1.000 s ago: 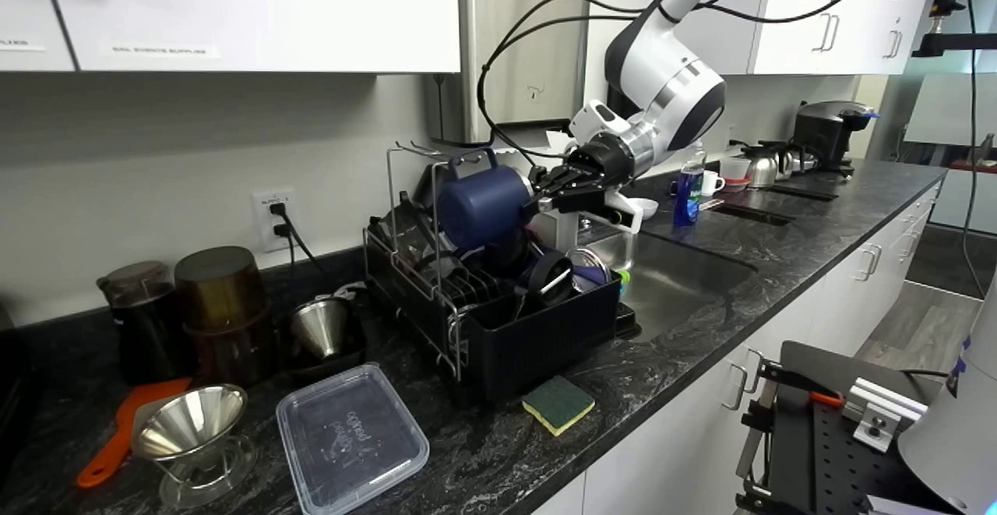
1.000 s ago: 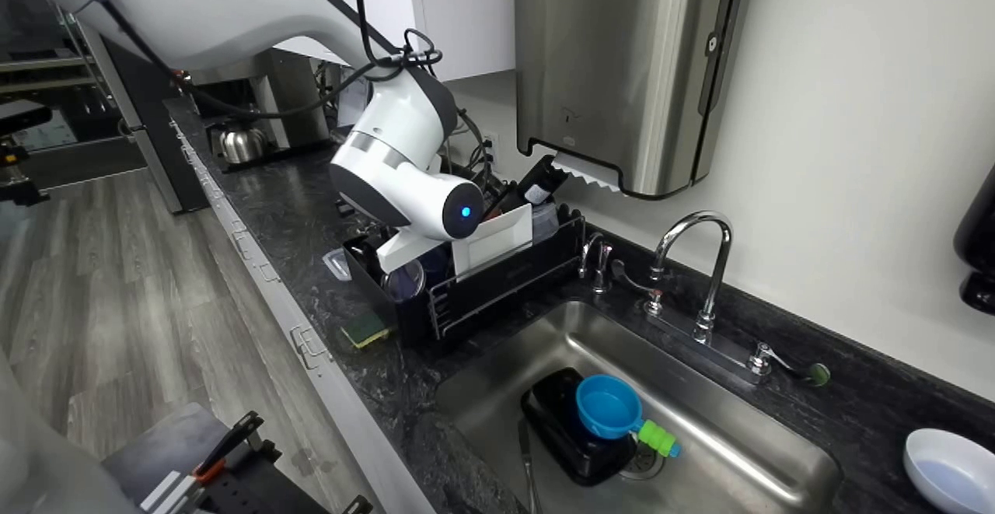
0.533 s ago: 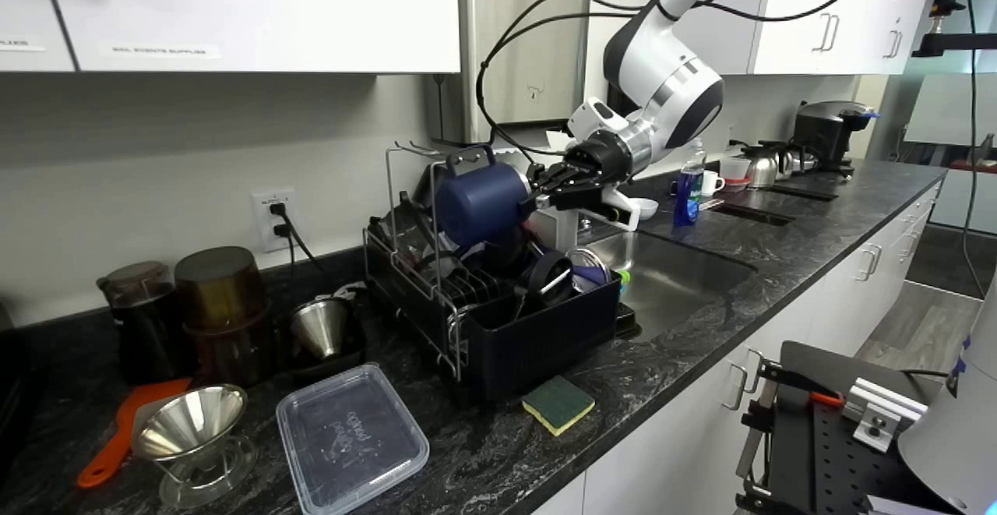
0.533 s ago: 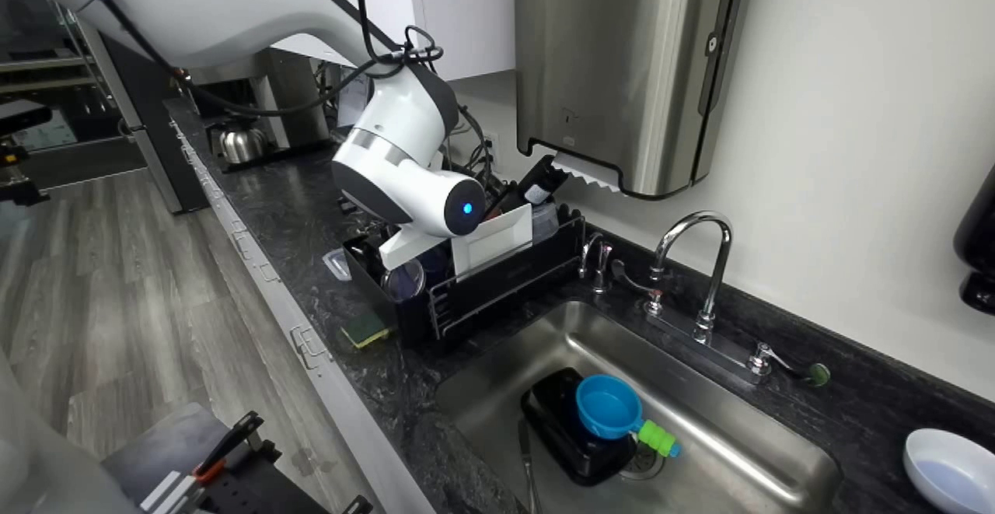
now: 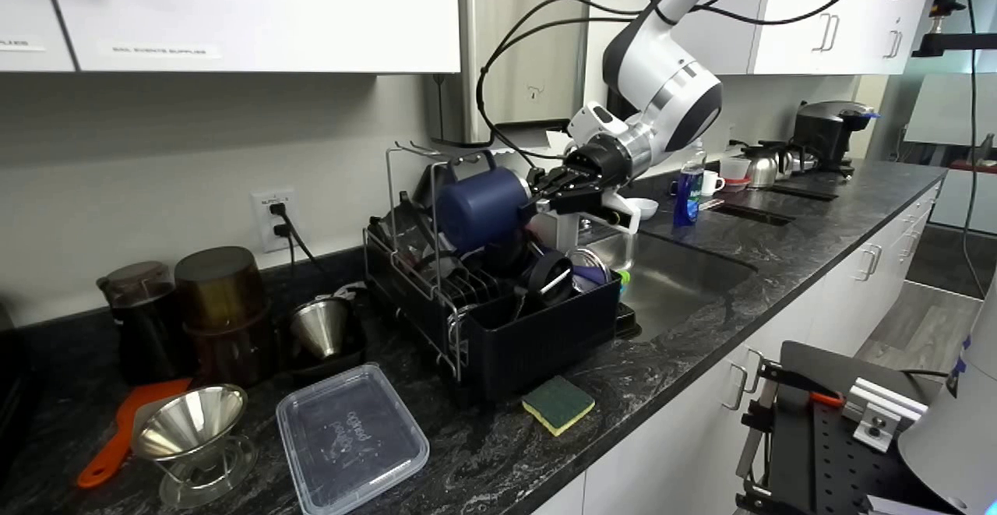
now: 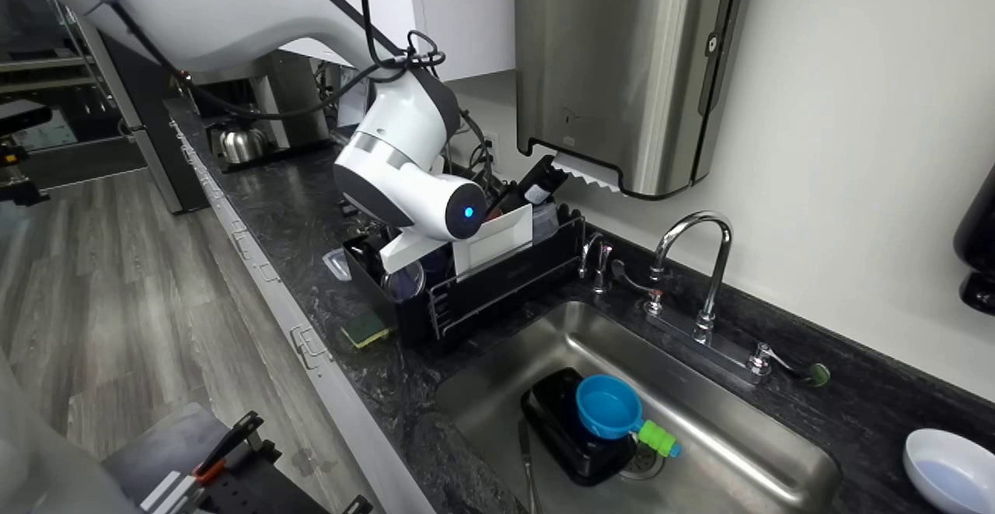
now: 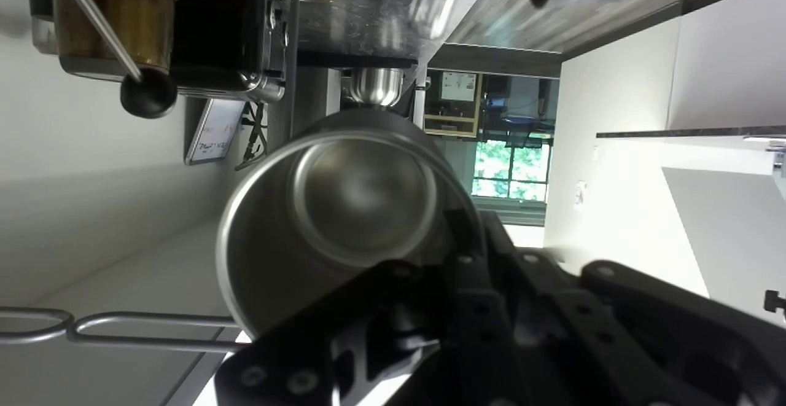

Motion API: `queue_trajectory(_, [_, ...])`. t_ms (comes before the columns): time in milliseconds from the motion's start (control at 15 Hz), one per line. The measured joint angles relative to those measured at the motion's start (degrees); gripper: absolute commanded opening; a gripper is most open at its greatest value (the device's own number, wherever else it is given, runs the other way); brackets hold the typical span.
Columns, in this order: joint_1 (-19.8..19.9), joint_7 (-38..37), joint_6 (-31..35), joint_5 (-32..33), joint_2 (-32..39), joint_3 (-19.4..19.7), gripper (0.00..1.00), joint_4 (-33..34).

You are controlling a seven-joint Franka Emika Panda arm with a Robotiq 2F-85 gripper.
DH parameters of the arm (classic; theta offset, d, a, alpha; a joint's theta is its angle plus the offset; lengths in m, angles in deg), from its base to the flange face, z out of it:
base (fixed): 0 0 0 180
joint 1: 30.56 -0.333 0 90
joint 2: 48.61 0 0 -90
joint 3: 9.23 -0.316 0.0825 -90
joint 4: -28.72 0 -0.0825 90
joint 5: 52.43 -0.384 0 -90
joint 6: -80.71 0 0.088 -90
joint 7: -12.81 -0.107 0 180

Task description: Put the cup in the sink on the dish rack

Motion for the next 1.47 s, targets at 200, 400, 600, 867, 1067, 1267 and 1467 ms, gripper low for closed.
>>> queue_trajectory(200, [0.00,-0.03,0.00,0.00,0.23,0.00,0.39,0.04])
queue_trajectory(400, [0.00,-0.18,0.00,-0.01,0.23,0.00,0.60,0.31])
queue_trajectory(600, [0.00,-0.22,0.00,-0.01,0.23,0.01,0.81,0.38])
queue_trajectory(867, [0.03,-0.24,0.00,0.00,0.23,0.04,1.00,0.39])
queue_trajectory(1067, [0.16,-0.25,-0.01,0.01,0.23,0.07,1.00,0.41])
queue_trajectory(1267, [0.30,-0.26,-0.02,0.03,0.23,0.13,1.00,0.54])
queue_trajectory(1467, [0.42,-0.26,-0.07,0.13,0.21,0.46,1.00,1.19])
